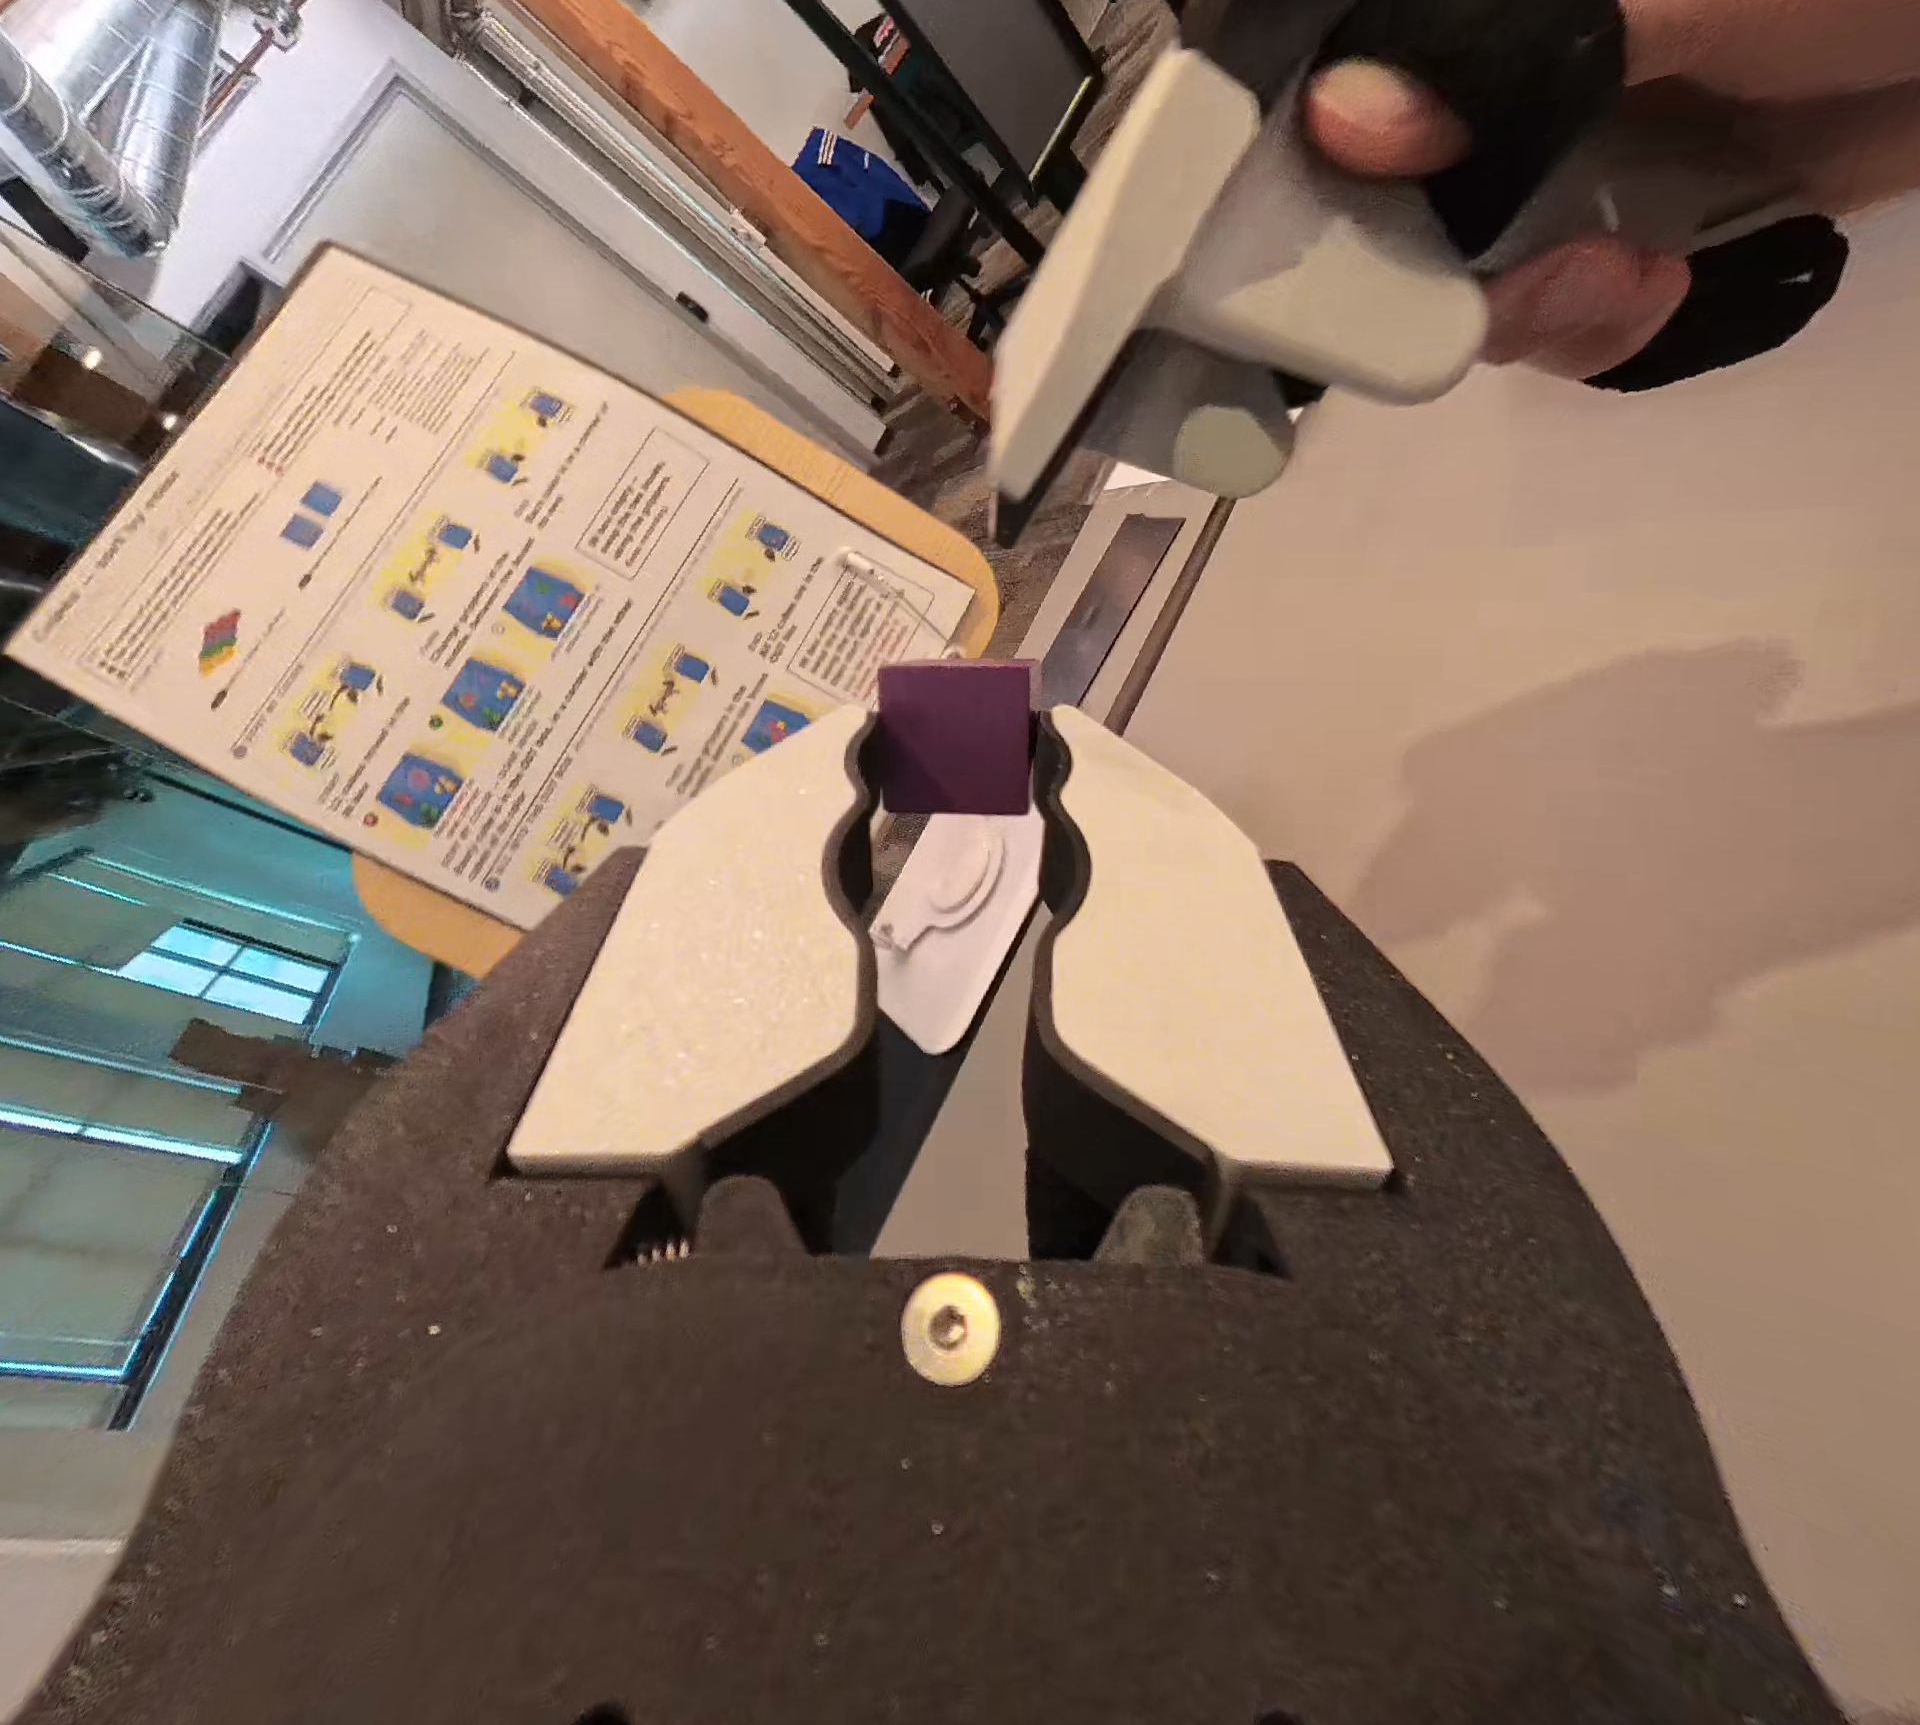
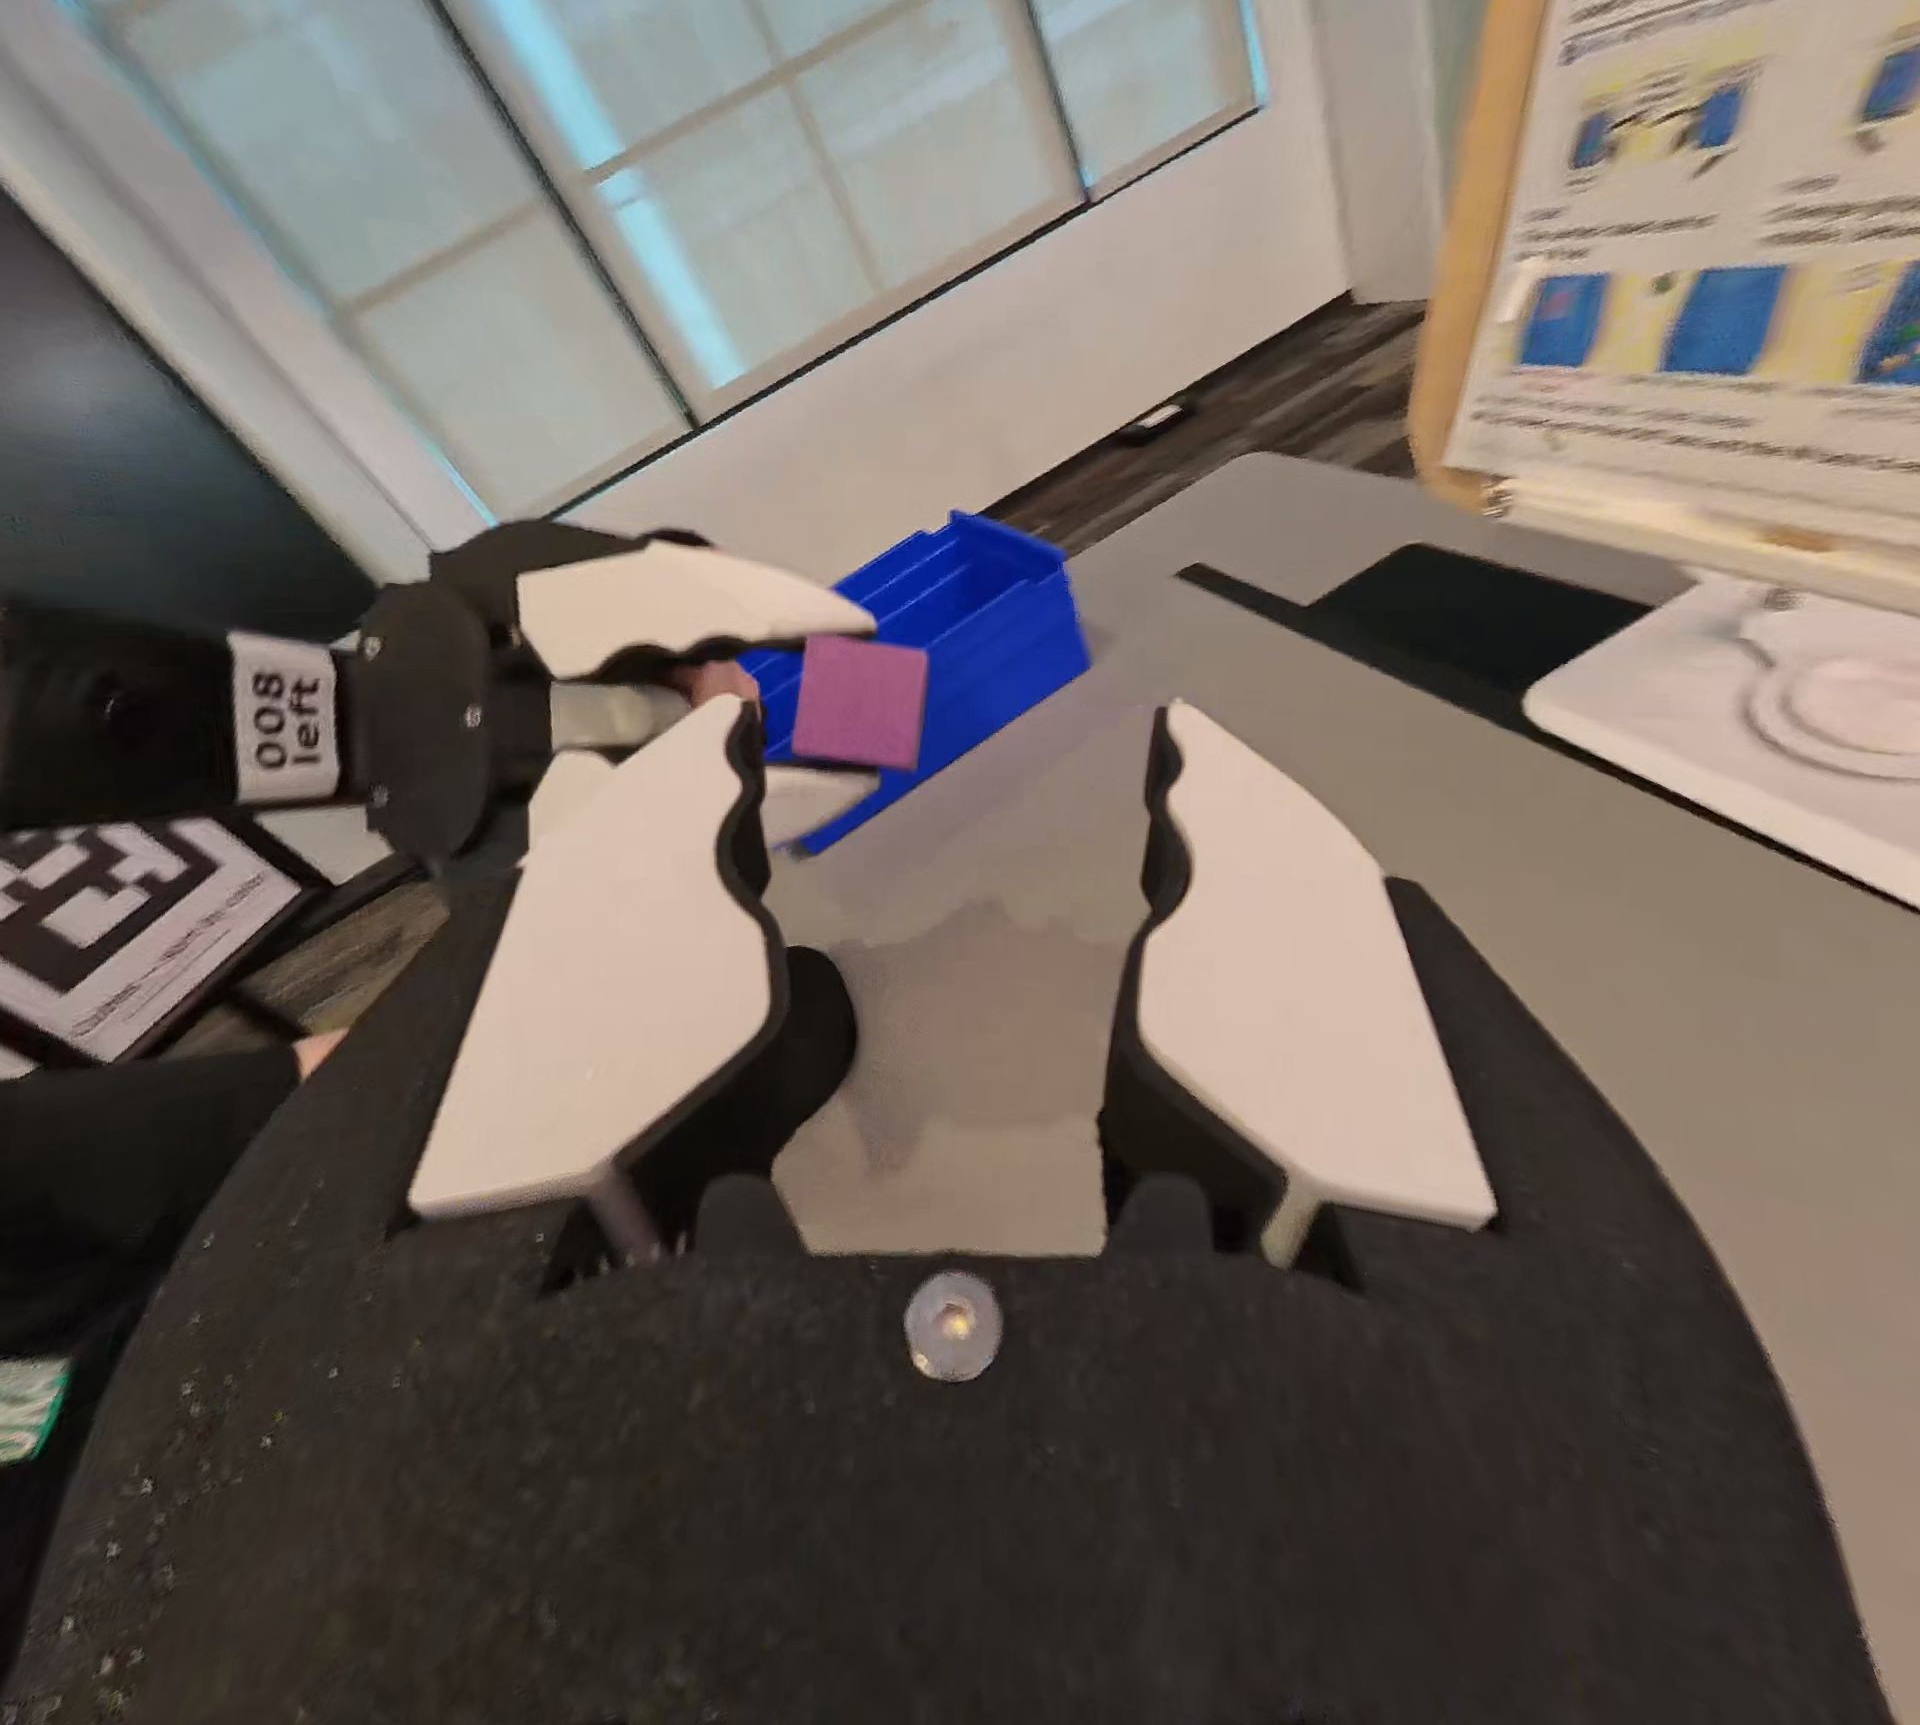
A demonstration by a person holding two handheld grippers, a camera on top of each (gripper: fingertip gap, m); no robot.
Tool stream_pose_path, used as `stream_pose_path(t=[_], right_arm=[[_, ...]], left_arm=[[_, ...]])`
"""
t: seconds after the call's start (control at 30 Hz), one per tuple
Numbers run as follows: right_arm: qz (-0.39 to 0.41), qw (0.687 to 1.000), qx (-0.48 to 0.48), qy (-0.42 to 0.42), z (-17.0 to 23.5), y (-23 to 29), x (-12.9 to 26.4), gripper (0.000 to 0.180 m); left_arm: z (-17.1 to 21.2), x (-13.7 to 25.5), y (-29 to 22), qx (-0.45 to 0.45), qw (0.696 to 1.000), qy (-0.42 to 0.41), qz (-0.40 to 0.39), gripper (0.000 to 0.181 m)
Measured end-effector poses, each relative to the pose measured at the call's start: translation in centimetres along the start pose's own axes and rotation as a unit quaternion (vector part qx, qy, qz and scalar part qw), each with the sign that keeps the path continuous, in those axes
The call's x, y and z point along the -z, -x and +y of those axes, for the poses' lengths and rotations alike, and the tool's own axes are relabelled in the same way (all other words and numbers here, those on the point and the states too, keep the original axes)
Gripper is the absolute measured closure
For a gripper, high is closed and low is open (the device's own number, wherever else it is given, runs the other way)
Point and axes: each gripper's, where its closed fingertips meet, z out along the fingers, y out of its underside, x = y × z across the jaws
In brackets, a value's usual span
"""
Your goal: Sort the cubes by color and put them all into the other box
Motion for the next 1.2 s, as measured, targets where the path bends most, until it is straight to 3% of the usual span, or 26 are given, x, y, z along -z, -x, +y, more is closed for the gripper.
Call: stream_pose_path(t=[0.27,0.37,0.5,0.73,0.83,0.97,1.1,1.2], right_arm=[[0.033,0.996,-0.003,0.086,3.2,-1.3,-1.3,0.112],[0.003,0.994,0.002,0.109,4.1,-0.9,-2.1,0.151],[0.013,0.992,0.015,0.122,4.6,-1.4,-2.4,0.151],[0.038,0.993,0.036,0.109,3.5,-2.7,-0.4,0.151],[0.098,0.989,0.060,0.094,1.2,-4.5,4.0,0.151],[0.237,0.968,0.061,0.058,-1.9,-8.2,15.9,0.151],[0.391,0.913,-0.038,0.108,0.2,-16.2,29.0,0.151],[0.418,0.889,-0.117,0.144,3.2,-21.9,34.7,0.151]], left_arm=[[-0.6,-3.0,-2.3,-0.006,1.000,0.000,-0.002,0.153],[-0.2,-3.2,-2.6,-0.018,1.000,0.005,0.001,0.154],[0.3,-3.3,-2.9,0.003,1.000,0.001,0.003,0.154],[1.9,-2.4,-2.6,0.007,1.000,0.027,-0.012,0.138],[2.0,-1.4,-1.4,0.016,0.999,0.023,-0.027,0.142],[1.6,0.0,0.6,0.056,0.997,0.001,-0.043,0.147],[2.5,0.6,1.5,0.064,0.997,0.008,-0.052,0.151],[2.4,0.5,1.4,0.084,0.996,0.004,-0.043,0.151]])
